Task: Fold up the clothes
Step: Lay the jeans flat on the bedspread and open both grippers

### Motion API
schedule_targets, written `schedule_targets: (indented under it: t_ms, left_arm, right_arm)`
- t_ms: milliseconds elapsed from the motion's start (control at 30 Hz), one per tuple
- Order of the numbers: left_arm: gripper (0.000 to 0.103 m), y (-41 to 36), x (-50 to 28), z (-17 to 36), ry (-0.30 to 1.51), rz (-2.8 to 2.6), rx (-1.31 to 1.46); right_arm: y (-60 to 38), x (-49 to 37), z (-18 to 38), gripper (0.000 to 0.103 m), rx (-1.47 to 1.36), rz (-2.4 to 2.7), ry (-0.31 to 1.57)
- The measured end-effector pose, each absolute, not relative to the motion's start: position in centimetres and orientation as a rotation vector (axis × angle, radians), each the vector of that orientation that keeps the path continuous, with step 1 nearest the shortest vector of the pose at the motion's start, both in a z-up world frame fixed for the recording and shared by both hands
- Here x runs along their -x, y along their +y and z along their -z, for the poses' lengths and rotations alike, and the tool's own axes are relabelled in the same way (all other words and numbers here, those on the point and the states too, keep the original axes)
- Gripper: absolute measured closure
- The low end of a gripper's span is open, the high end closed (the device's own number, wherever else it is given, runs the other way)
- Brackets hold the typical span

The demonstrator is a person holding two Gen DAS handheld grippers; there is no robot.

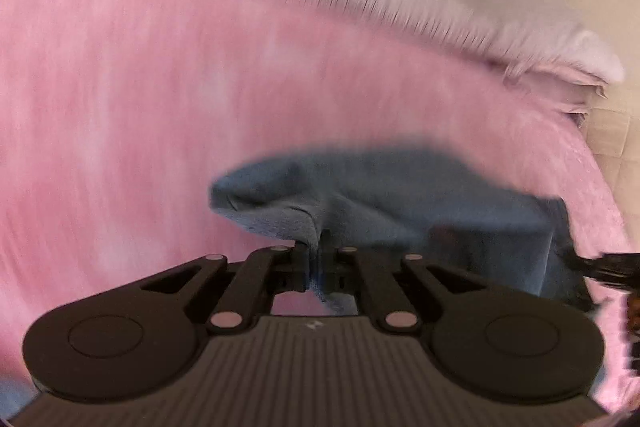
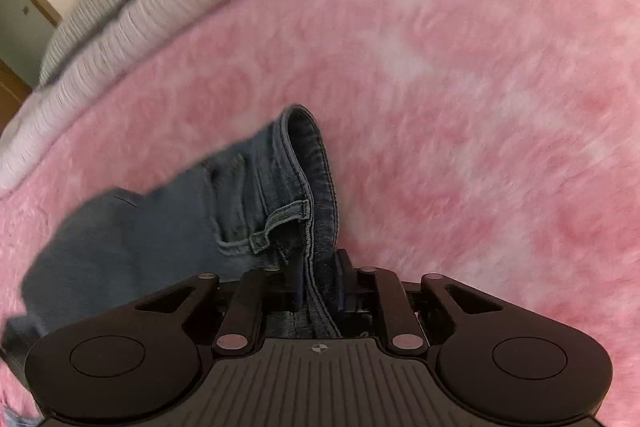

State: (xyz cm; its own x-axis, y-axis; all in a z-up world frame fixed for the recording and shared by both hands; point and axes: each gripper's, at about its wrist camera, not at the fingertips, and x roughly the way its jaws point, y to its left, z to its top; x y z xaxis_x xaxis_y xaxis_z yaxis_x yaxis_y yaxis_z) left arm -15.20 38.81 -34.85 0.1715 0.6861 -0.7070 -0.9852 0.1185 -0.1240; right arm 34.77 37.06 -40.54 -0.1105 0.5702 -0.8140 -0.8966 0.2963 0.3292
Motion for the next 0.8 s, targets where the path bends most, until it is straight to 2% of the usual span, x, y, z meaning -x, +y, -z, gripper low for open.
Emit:
schedule_targets:
  t_ms: [133, 167, 233, 300, 400, 467, 567, 800]
  left_arm:
    - [0.100, 40.6, 17.1, 24.5, 0.527, -1.395, 0.282]
    - [0.099, 41.1, 17.5, 22.9, 0.573, -1.410, 0.213]
    - [0.092, 42.1, 18.1, 20.6, 0.717, -1.434, 0.088]
    - [0.077, 43.1, 18.8, 19.2, 0.865, -1.447, -0.012]
    - [0.074, 43.8, 20.1, 21.7, 1.057, -1.436, 0.092]
    - [0.074, 42.5, 21.1, 24.2, 1.044, -1.434, 0.251]
    - [0.074, 39.1, 23.6, 28.5, 0.949, -1.472, 0.480]
    - [0.074, 31.3, 29.3, 35.8, 0.979, -1.489, 0.765]
  right_arm:
    - [33.9, -36.5, 36.3, 0.091, 0.241, -1.248, 1.063]
    - [33.2, -36.9, 35.5, 0.091, 0.213, -1.226, 1.064]
    - [32.2, -37.5, 33.9, 0.089, 0.181, -1.192, 1.075]
    - [32.2, -37.5, 33.4, 0.079, 0.191, -1.188, 1.093]
    - [32.3, -37.0, 32.8, 0.064, 0.228, -1.154, 1.077]
    - [31.6, -36.5, 32.7, 0.061, 0.221, -1.118, 1.068]
    - [30.8, -35.8, 33.1, 0.059, 0.219, -1.085, 1.086]
    - [30.0, -29.6, 34.9, 0.058, 0.344, -1.122, 1.175]
